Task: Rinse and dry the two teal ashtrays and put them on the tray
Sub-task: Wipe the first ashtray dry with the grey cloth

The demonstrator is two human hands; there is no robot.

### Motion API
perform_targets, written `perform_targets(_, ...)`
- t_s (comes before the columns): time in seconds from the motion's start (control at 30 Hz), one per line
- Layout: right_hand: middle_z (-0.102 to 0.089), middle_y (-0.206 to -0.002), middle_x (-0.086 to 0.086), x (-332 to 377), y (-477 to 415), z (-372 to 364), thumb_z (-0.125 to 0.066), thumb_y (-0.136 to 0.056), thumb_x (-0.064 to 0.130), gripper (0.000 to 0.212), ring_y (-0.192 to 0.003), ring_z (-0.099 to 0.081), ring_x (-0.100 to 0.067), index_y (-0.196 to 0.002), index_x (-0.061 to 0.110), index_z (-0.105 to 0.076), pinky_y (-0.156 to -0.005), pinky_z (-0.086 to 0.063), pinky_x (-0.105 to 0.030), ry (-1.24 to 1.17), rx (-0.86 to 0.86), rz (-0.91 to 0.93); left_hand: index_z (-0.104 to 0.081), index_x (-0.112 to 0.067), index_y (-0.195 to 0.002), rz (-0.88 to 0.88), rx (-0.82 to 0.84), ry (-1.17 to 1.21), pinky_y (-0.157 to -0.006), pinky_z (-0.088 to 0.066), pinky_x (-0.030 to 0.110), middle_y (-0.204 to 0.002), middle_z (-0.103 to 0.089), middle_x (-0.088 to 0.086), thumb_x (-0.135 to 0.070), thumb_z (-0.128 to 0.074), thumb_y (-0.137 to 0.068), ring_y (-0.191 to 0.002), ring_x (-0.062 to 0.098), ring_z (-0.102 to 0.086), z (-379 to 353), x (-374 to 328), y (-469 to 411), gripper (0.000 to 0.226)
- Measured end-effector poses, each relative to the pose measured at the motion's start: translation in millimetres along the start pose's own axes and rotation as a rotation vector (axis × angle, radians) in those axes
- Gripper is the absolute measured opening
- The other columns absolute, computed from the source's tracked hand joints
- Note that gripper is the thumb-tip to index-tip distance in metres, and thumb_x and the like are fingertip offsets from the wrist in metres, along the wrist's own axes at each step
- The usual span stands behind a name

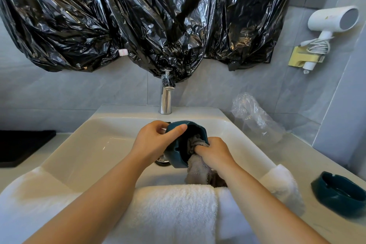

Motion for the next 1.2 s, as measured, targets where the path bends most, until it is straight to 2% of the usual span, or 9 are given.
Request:
perform_targets(0.1,-0.057,-0.071,-0.002,0,0,3,-0.057,-0.090,0.018,0.010,-0.070,-0.054,-0.022,-0.082,0.013,-0.060,-0.053,-0.033,-0.027,-0.054,-0.062,-0.022,-0.062,-0.022,-0.104,0.024,0.110,0.055,-0.072,-0.057,0.026,-0.097,-0.069,-0.003,-0.064,-0.073,-0.066,-0.088,0.009,-0.066,-2,-2,3,0.058)
perform_targets(0.2,-0.060,-0.073,-0.005,-1,-2,4,-0.059,-0.088,0.018,0.011,-0.070,-0.055,-0.024,-0.079,0.012,-0.061,-0.056,-0.037,-0.029,-0.115,-0.080,-0.052,-0.064,-0.024,-0.098,-0.012,0.184,0.015,-0.077,-0.059,0.033,-0.094,-0.071,-0.001,-0.047,-0.076,-0.073,-0.087,0.014,-0.068,-7,-4,5,0.036)
perform_targets(0.33,-0.062,-0.077,-0.007,0,-1,1,-0.062,-0.085,0.019,0.010,-0.072,-0.057,-0.024,-0.087,0.009,-0.063,-0.058,-0.040,-0.030,-0.141,-0.030,-0.054,-0.070,-0.021,-0.082,-0.068,0.071,0.041,-0.071,-0.059,0.036,-0.080,-0.073,0.002,-0.044,-0.078,-0.073,-0.078,0.018,-0.069,-4,-5,3,0.026)
perform_targets(0.5,-0.061,-0.101,0.003,11,9,-3,-0.071,-0.083,0.021,0.028,-0.098,-0.058,-0.017,-0.106,0.021,-0.054,-0.077,-0.046,-0.026,-0.071,0.094,0.046,-0.064,-0.022,-0.069,-0.084,-0.037,-0.105,-0.043,-0.035,0.011,-0.057,-0.059,-0.010,-0.053,-0.070,-0.077,-0.056,0.007,-0.054,-1,-7,5,0.032)
perform_targets(0.7,-0.065,-0.115,-0.003,8,6,-7,-0.072,-0.082,0.040,0.052,-0.103,-0.063,-0.021,-0.124,0.017,-0.053,-0.076,-0.051,-0.027,-0.111,0.068,0.024,-0.063,-0.021,-0.066,-0.088,-0.131,-0.128,-0.051,-0.046,0.029,-0.058,-0.059,-0.005,-0.057,-0.066,-0.077,-0.059,0.014,-0.057,2,-4,1,0.038)
perform_targets(0.83,-0.068,-0.103,-0.002,3,2,-3,-0.070,-0.084,0.039,0.034,-0.092,-0.063,-0.019,-0.109,0.016,-0.067,-0.070,-0.051,-0.029,-0.047,-0.029,0.021,-0.051,-0.026,-0.055,-0.109,-0.121,-0.194,-0.044,-0.029,0.014,-0.050,-0.047,-0.010,-0.053,-0.069,-0.076,-0.050,0.008,-0.046,3,-10,5,0.039)
perform_targets(0.93,-0.070,-0.105,-0.004,2,1,-10,-0.074,-0.079,0.036,0.039,-0.096,-0.066,-0.022,-0.111,0.017,-0.065,-0.085,-0.056,-0.041,-0.073,0.072,-0.017,-0.053,-0.027,-0.056,-0.129,-0.126,-0.205,-0.046,-0.029,0.018,-0.051,-0.050,-0.010,-0.056,-0.071,-0.073,-0.051,0.008,-0.047,3,-10,5,0.039)
perform_targets(1.07,-0.068,-0.112,-0.002,-1,0,-16,-0.078,-0.076,0.034,0.049,-0.102,-0.063,-0.020,-0.119,0.017,-0.060,-0.080,-0.052,-0.030,-0.140,0.190,-0.063,-0.056,-0.027,-0.060,-0.133,-0.119,-0.195,-0.047,-0.031,0.019,-0.054,-0.053,-0.010,-0.056,-0.071,-0.073,-0.053,0.008,-0.050,3,-8,5,0.035)
perform_targets(1.2,-0.067,-0.106,-0.003,0,0,-9,-0.075,-0.078,0.031,0.040,-0.095,-0.063,-0.022,-0.112,0.014,-0.062,-0.076,-0.052,-0.033,-0.008,0.033,-0.023,-0.054,-0.026,-0.056,-0.143,-0.093,-0.214,-0.046,-0.029,0.020,-0.049,-0.049,-0.009,-0.054,-0.073,-0.072,-0.049,0.008,-0.046,2,-11,6,0.037)
Point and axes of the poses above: each hand's wrist, its own y-axis away from the middle knuckle, its own z-axis out of the back of the hand, x = y × z, the point moved 2 cm from there along -y, towards the middle knuckle
